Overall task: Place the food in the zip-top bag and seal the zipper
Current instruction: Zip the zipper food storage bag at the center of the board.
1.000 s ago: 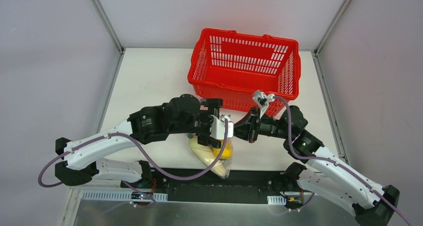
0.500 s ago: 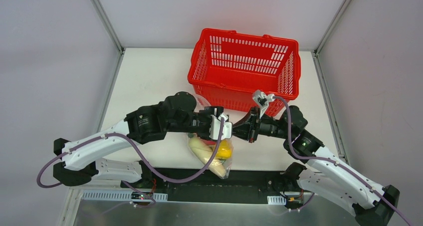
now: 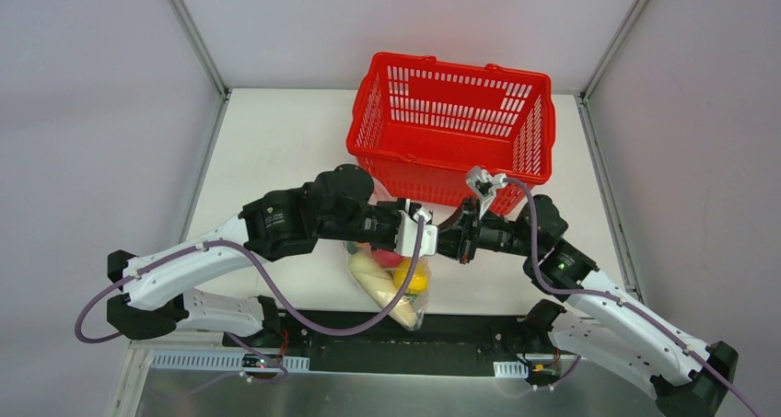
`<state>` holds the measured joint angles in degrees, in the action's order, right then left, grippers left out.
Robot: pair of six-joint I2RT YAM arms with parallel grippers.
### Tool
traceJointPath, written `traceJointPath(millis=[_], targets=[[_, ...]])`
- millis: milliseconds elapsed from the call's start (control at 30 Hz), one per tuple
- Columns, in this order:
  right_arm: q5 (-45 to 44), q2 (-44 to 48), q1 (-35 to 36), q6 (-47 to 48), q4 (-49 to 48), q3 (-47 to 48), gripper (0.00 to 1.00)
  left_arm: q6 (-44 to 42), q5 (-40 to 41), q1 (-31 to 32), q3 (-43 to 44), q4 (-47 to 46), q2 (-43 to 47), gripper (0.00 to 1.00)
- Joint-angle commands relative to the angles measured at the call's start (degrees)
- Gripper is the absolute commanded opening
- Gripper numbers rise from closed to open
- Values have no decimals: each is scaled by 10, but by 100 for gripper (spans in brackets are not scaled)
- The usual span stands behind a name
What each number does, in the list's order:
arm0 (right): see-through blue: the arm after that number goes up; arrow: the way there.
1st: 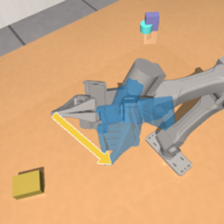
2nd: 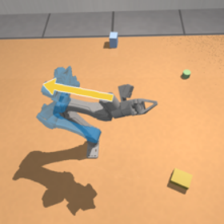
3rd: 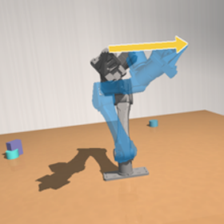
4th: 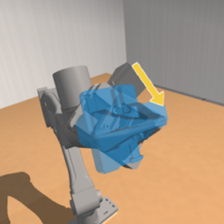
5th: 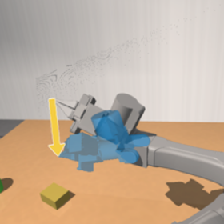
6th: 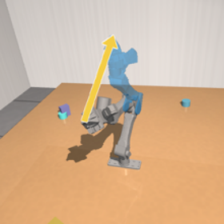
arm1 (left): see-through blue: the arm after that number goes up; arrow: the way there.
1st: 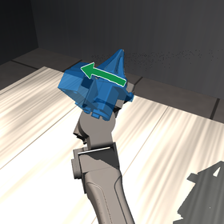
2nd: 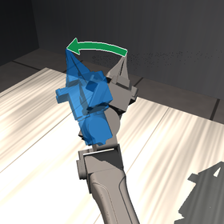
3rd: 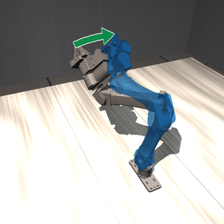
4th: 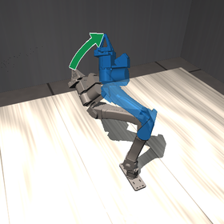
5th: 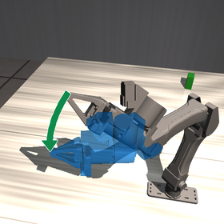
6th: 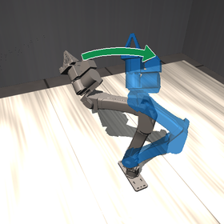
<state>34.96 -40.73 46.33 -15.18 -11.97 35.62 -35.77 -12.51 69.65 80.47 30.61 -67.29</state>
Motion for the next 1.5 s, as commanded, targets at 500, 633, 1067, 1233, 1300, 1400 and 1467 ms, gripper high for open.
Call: traceJointPath(millis=[500,633,1067,1233,1300,1400,1467], targets=[[1,9,3,18,-11,25,0,-20,51,-4,15,-9,-13,10],[-2,12,3,23,-11,23,0,-17,58,-4,18,1,-13,0],[-44,8,3,101,51,64,51,33,1,-4,133,125,-53,0],[-13,-9,3,128,46,83,53,41,-7,-4,178,171,-82,0],[-2,-16,3,139,46,87,53,43,-8,-3,186,176,-87,0],[14,-27,3,155,55,94,49,44,-8,-4,192,183,-90,0],[21,-32,3,167,49,92,40,44,-8,-4,195,188,-91,0]])
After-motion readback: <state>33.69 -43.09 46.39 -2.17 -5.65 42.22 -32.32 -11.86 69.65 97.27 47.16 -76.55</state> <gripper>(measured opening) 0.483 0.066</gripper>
